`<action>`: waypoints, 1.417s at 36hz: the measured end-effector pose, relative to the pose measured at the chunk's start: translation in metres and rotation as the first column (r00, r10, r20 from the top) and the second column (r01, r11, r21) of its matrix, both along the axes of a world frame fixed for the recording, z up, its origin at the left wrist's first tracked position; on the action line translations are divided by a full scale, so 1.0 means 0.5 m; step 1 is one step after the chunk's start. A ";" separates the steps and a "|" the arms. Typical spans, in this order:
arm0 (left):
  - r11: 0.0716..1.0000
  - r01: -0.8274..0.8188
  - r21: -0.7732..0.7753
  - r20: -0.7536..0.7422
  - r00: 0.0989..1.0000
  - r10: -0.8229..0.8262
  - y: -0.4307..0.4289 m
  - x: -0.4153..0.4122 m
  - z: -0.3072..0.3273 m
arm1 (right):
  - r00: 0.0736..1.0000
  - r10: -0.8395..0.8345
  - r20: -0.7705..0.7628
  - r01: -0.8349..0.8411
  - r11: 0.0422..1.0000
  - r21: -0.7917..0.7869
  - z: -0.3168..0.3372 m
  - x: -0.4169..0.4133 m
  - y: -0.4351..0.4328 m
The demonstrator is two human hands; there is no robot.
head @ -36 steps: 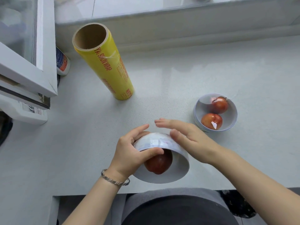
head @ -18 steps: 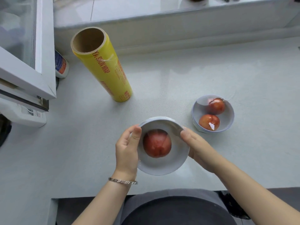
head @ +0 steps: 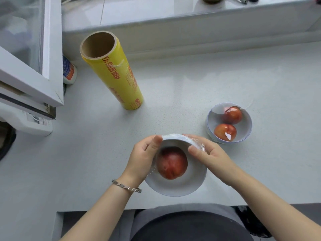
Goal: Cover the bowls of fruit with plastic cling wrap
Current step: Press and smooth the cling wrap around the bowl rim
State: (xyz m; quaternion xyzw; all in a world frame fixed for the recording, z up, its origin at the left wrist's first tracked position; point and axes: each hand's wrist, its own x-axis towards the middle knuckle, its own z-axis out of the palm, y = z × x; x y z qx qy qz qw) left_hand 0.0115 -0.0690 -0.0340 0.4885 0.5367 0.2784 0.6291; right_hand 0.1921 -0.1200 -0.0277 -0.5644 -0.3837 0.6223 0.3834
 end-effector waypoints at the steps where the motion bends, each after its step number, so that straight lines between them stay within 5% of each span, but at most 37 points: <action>1: 0.999 -0.032 0.008 0.006 0.999 0.032 -0.003 -0.001 -0.001 | 1.000 0.008 0.009 -0.008 1.000 -0.002 0.007 0.001 0.002; 6: 0.992 -0.067 0.108 -0.037 0.997 0.071 -0.019 -0.008 -0.006 | 0.991 0.003 0.132 -0.002 1.000 -0.013 0.045 0.012 0.024; 15: 0.990 -0.029 0.142 -0.083 0.996 0.041 -0.027 -0.019 -0.006 | 0.917 0.281 0.281 -0.239 0.955 -0.176 0.060 0.029 0.050; 22: 0.991 -0.031 0.128 -0.080 0.996 0.041 -0.035 -0.019 -0.003 | 0.892 0.276 0.358 -0.254 0.961 -0.107 0.059 0.020 0.051; 28: 0.990 0.008 0.142 -0.111 0.994 0.007 -0.038 -0.026 -0.009 | 0.974 0.084 0.208 -0.061 0.991 -0.117 0.058 0.015 0.055; 37: 0.987 0.060 0.152 -0.148 0.988 -0.037 -0.040 -0.023 -0.001 | 0.946 0.299 0.125 -0.235 0.899 -0.368 0.056 0.028 0.068; 43: 0.984 0.108 0.144 -0.179 0.980 -0.082 -0.041 -0.020 0.004 | 0.888 0.447 0.104 -0.381 0.844 -0.377 0.058 0.030 0.077; 51: 0.976 0.179 0.121 -0.241 0.959 -0.146 -0.041 -0.022 0.001 | 0.936 0.353 0.002 -0.341 0.906 -0.251 0.046 0.021 0.071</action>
